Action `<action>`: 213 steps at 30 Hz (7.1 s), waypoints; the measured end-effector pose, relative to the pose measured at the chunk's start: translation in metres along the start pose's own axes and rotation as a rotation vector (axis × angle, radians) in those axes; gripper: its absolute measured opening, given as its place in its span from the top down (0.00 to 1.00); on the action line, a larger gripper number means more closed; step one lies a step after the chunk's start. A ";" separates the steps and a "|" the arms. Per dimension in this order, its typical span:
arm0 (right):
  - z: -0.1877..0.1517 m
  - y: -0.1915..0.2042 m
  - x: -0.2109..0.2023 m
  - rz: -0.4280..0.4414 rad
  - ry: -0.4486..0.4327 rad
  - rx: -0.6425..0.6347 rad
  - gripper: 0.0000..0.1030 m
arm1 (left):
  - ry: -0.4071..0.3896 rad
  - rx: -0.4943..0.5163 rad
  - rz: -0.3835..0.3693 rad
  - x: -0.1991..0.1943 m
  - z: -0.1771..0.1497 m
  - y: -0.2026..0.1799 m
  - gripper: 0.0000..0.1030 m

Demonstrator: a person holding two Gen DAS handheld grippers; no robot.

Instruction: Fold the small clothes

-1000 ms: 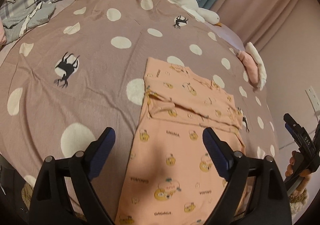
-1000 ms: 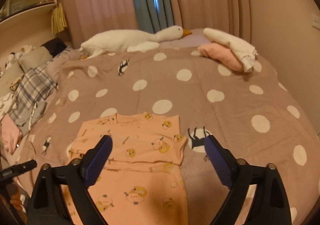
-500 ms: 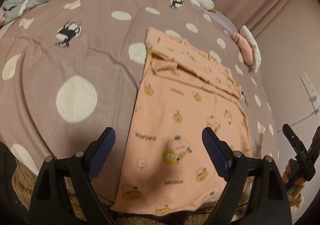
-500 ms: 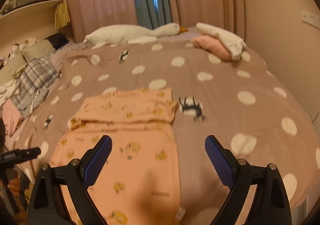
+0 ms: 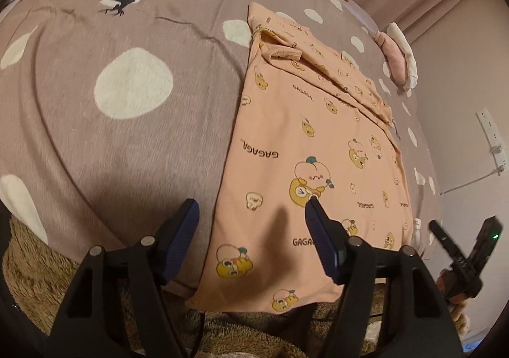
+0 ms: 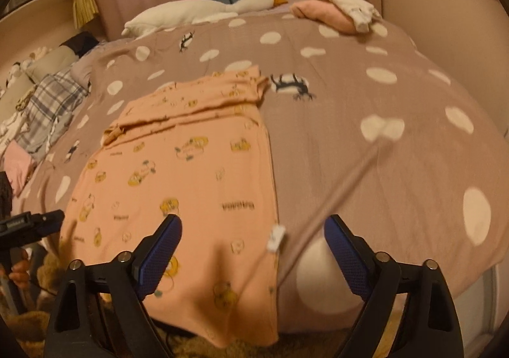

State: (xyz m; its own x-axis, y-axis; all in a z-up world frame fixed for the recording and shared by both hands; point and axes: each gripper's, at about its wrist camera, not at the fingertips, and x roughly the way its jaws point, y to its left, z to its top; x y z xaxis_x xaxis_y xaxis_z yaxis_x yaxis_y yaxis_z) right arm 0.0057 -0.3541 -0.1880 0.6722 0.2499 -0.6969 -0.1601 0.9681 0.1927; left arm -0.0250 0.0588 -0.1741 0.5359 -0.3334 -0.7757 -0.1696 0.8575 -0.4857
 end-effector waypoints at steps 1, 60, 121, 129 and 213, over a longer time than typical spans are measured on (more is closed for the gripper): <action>-0.003 -0.002 0.002 -0.006 0.013 0.009 0.18 | -0.001 -0.001 -0.005 -0.002 -0.001 0.001 0.34; 0.019 0.006 0.001 0.319 0.125 0.121 0.94 | 0.099 -0.053 -0.246 -0.019 0.031 -0.017 0.94; 0.075 -0.011 0.049 0.001 0.070 0.167 0.95 | 0.009 0.244 0.053 0.041 0.112 -0.040 0.75; 0.071 -0.011 0.046 0.002 0.072 0.177 0.95 | 0.053 0.337 0.135 0.069 0.111 -0.044 0.75; 0.246 0.008 0.208 -0.006 0.088 0.099 0.95 | -0.113 -0.027 0.083 0.133 0.300 -0.024 0.95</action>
State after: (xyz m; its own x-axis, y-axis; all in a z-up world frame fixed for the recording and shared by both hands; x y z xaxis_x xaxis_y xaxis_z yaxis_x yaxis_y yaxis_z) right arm 0.3223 -0.2982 -0.1615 0.6060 0.2491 -0.7554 -0.0817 0.9642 0.2525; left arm 0.2980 0.1112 -0.1445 0.6082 -0.2143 -0.7643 -0.2385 0.8691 -0.4334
